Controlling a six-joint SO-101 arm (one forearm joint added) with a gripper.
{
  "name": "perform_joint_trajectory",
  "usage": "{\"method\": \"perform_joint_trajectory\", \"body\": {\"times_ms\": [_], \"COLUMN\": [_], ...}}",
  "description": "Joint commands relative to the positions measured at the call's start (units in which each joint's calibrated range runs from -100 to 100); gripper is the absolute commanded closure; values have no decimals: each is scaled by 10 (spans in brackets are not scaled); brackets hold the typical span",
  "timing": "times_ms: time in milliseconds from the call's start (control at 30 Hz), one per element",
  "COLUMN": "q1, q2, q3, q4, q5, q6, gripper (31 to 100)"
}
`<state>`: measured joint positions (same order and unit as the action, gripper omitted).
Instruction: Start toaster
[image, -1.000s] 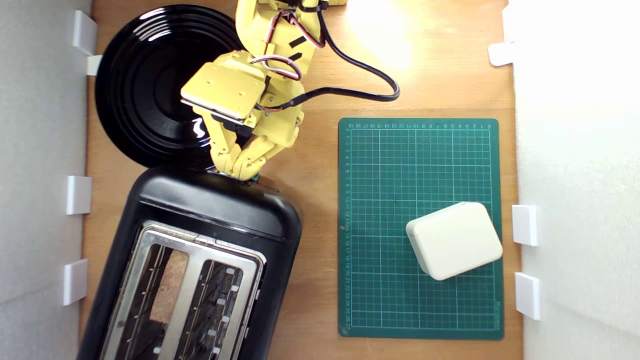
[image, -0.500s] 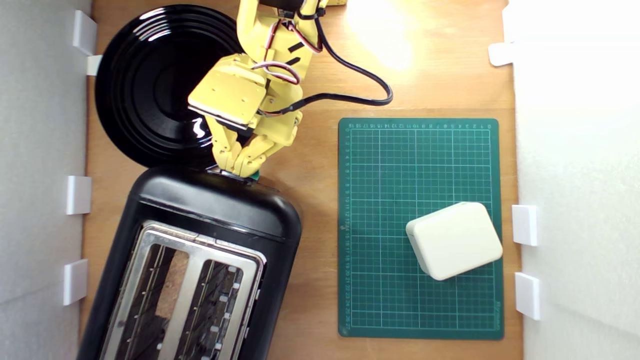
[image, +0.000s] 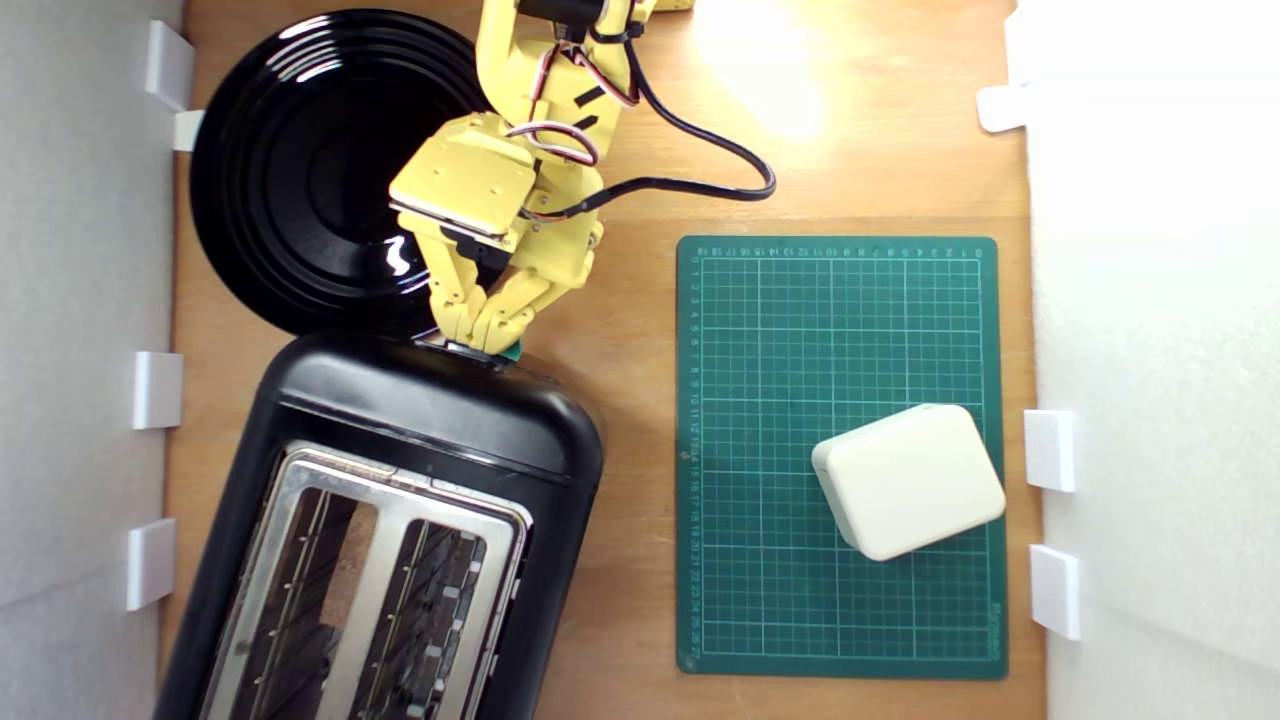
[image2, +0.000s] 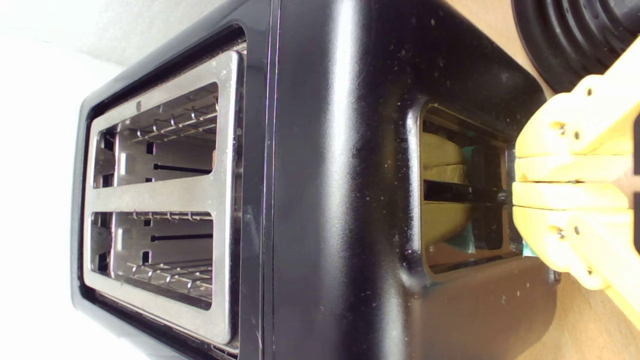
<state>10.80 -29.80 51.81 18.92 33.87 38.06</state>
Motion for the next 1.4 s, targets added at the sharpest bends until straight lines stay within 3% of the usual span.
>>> {"method": "perform_joint_trajectory", "body": {"times_ms": [0, 1000, 1367], "q1": [9, 29, 45], "q2": [12, 165, 182], "q3": [51, 74, 138], "q4": [-1, 2, 4], "q5": [-31, -33, -94], "q6": [2, -13, -9], "gripper": [989, 989, 989]}}
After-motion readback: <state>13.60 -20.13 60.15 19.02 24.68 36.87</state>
